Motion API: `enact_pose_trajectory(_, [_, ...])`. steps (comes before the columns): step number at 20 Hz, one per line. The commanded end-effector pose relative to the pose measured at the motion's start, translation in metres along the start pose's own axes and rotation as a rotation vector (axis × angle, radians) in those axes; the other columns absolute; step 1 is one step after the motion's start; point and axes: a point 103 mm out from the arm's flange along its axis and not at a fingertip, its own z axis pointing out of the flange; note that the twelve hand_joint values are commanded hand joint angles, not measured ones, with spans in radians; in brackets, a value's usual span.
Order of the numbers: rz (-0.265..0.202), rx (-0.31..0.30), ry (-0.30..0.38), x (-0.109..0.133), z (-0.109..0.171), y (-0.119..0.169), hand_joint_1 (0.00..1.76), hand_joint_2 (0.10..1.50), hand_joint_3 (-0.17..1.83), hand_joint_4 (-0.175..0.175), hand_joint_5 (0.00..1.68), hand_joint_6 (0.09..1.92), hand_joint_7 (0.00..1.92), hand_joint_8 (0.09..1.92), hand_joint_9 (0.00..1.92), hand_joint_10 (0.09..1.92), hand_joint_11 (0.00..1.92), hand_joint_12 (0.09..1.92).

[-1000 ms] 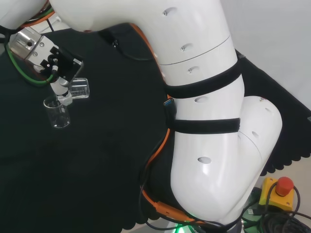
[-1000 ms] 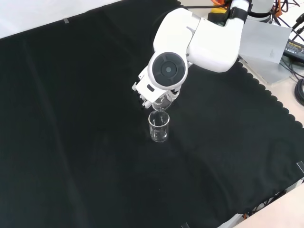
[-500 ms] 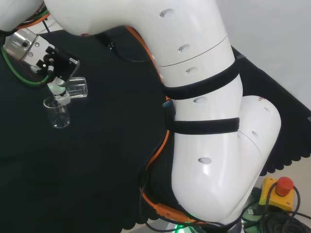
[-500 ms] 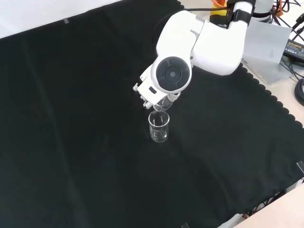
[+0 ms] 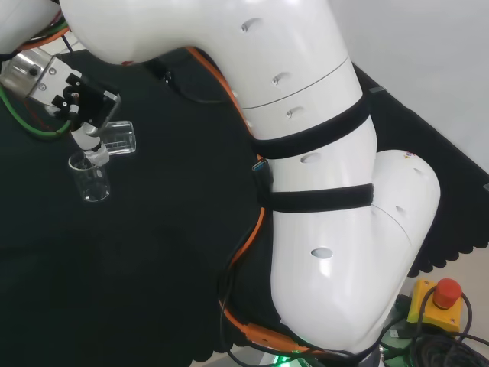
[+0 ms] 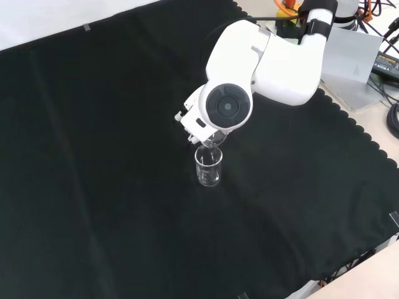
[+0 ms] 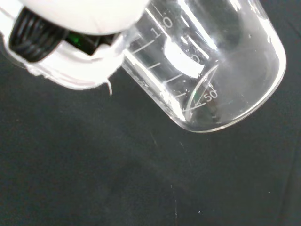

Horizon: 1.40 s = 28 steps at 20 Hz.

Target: Pour the water from the handheld beaker into the one on the table.

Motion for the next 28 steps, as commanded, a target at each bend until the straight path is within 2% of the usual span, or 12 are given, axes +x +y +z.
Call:
enact_pose_trajectory(1, [0.012, 0.026, -0.028, 0.0010, -0.0022, 0.0008, 1.12, 0.60, 0.99, 0.004, 1.06, 1.22, 1.39, 1.05, 1.23, 1.10, 1.10, 0.93])
enact_pose_trajectory(28, [0.046, 0.073, -0.082, 0.0016, -0.0118, 0.0009, 1.11, 0.61, 1.00, 0.003, 1.05, 1.23, 1.39, 1.06, 1.23, 1.10, 1.10, 0.93])
